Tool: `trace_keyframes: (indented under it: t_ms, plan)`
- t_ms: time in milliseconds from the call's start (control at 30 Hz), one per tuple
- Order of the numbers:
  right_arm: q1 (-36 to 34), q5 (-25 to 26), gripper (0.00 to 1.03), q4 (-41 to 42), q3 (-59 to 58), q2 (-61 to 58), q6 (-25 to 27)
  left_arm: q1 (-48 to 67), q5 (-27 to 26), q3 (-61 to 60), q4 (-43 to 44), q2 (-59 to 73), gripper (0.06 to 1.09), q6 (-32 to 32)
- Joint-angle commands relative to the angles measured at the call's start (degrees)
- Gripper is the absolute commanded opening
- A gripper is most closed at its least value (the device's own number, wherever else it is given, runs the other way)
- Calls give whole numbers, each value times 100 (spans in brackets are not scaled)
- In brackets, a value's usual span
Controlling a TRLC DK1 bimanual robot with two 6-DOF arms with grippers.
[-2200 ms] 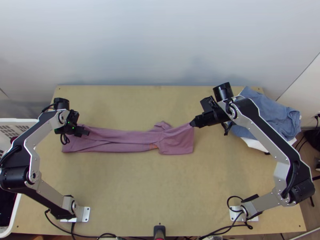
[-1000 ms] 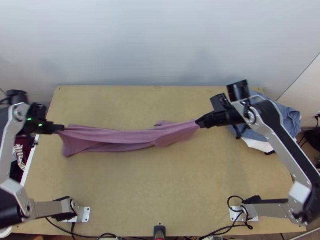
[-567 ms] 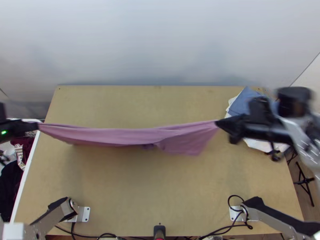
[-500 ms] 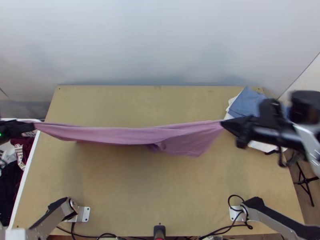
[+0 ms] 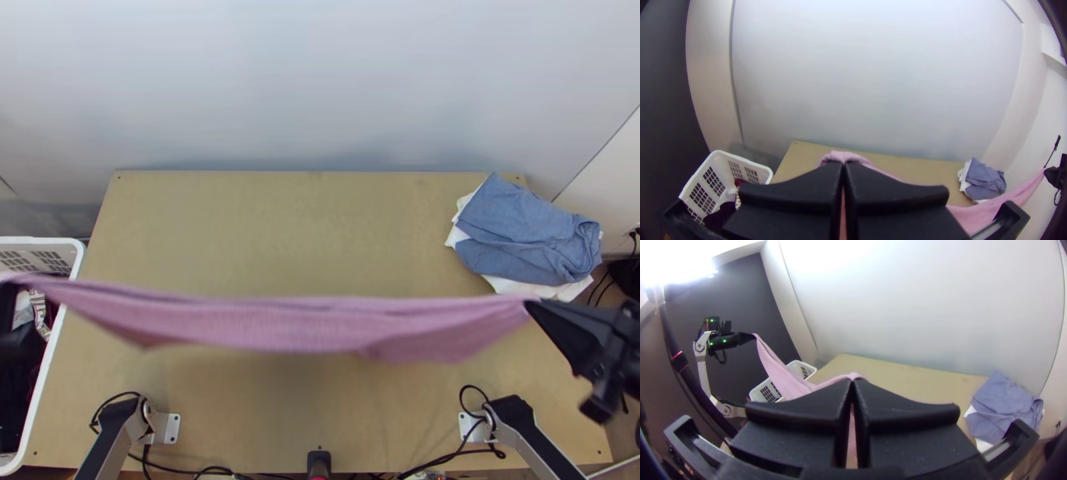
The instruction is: Fold the t-shirt
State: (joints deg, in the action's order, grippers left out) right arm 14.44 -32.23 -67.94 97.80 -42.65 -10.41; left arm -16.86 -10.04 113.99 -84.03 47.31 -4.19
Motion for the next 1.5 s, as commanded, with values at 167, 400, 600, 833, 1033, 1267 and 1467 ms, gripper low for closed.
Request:
trace_keyframes:
  t_ms: [167, 400, 600, 833, 1033, 1267, 1467]
  plan:
    - [-530, -530, 3, -9, 187, 618, -365, 596, 240, -141, 80, -855, 10, -205]
    - [-600, -47, 3, 1011, -2318, 354, -110, 579, 521, -4131, 2092, -1532, 10, 427]
    - [-741, 129, 3, 2206, -3838, -1149, 497, 579, 539, -6522, 4263, -521, 10, 506]
    - [-908, 226, 3, 2699, -3039, -3961, 1006, 1027, 600, -5924, 5353, 2582, 10, 304]
    - [-908, 314, 3, 1609, -446, -6563, 1332, 1089, 802, -4184, 5028, 5227, 10, 445]
    - [-899, 516, 3, 545, 2841, -8795, 1375, 1080, 934, -1986, 4017, 6967, 10, 436]
    - [-793, 832, 3, 554, 3615, -9709, 1252, 1115, 1277, -615, 3270, 8013, 10, 383]
